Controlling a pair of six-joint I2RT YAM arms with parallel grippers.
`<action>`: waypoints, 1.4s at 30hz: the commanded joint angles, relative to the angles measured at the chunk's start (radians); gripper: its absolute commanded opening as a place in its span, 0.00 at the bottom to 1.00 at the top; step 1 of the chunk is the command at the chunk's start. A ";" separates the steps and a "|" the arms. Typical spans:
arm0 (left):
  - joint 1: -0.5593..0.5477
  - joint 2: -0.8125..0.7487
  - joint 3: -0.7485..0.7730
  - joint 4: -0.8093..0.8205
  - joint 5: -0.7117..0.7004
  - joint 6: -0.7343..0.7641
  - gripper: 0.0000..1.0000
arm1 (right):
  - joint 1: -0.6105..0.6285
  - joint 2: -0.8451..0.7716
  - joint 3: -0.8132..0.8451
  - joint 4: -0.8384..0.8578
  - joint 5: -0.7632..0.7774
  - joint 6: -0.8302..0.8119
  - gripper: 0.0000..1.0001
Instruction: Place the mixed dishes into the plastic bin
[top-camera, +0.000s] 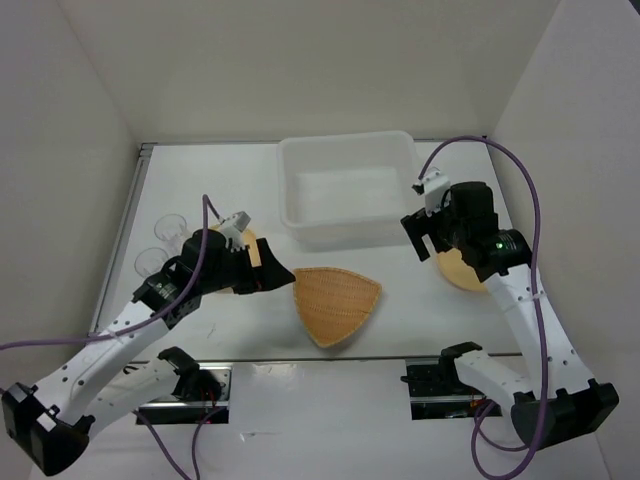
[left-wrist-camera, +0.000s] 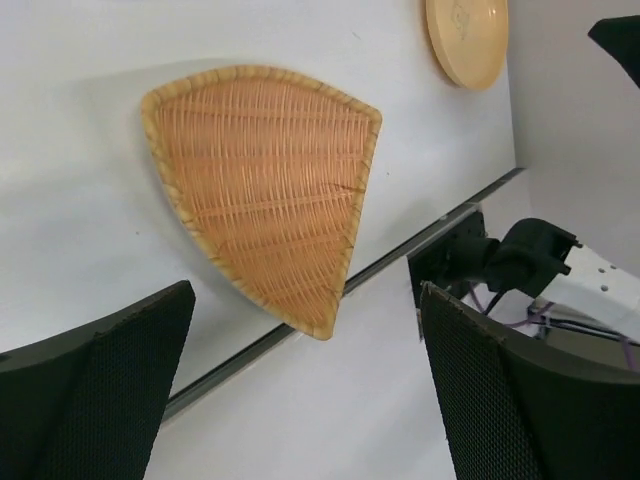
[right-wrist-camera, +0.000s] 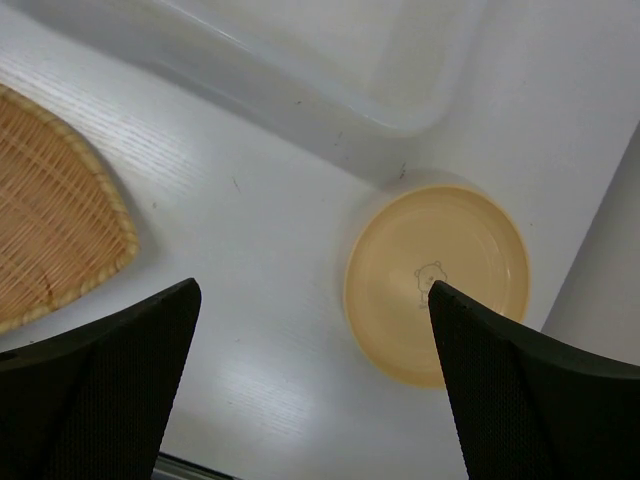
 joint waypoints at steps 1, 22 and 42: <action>-0.001 0.013 -0.123 0.034 0.061 -0.099 1.00 | -0.006 -0.052 -0.025 0.066 0.104 0.063 0.99; -0.097 0.473 -0.248 0.433 0.201 -0.158 1.00 | -0.006 -0.116 -0.096 0.129 0.084 0.088 0.99; -0.097 0.704 -0.314 0.812 0.282 -0.210 0.38 | -0.006 -0.107 -0.086 0.109 0.097 0.069 0.99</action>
